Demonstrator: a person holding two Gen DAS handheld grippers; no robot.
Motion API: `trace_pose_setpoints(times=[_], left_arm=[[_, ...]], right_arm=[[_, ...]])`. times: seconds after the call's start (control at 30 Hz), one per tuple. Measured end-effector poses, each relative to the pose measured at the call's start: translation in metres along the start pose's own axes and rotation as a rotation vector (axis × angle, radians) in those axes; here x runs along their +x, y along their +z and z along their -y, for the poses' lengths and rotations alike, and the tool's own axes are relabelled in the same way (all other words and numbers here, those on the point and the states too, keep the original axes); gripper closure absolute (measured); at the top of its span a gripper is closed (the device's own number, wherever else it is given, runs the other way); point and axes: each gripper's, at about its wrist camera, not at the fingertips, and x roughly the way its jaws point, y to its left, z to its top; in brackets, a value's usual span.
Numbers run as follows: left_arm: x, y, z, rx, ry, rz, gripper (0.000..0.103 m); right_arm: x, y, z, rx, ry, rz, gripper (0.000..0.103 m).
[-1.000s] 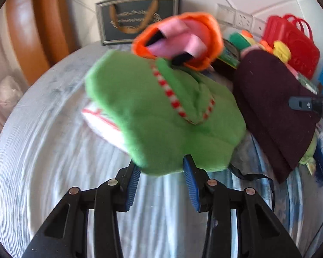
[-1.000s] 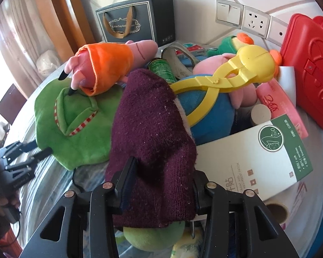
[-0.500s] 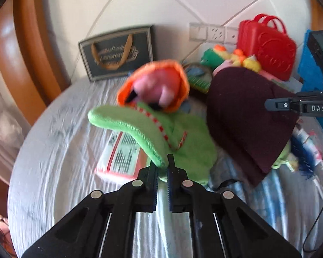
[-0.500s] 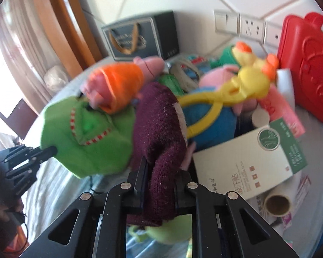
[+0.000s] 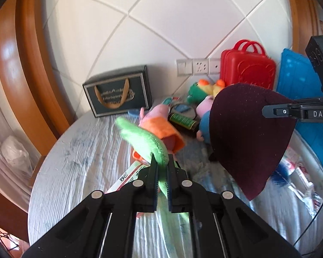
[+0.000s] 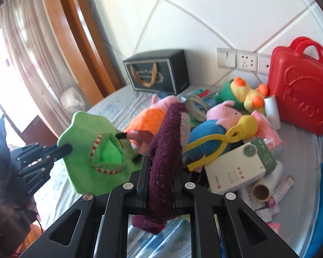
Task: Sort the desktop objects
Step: 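Carry the frog and hat into the blue crate and open both tools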
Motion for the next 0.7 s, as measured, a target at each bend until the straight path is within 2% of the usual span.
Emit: trace_pose_setpoints(times=[0.13,0.33,0.53,0.7], left_arm=[[-0.023,0.005,0.008,0.031,-0.015,0.023,0.097],[-0.051,0.015,0.030,0.093,-0.090,0.064,0.097],[-0.076,0.037,0.064,0.176,-0.225,0.119,0.097],[-0.104,0.074,0.109,0.241,-0.348,0.221,0.097]], right_arm=[[-0.034,-0.006,-0.008,0.003,-0.020,0.038,0.089],[-0.085,-0.015,-0.018,0.005,-0.098,0.088,0.089],[-0.149,-0.022,-0.016,0.060,-0.212,0.158,0.089],[-0.231,-0.020,-0.014,0.091,-0.316,0.272,0.089]])
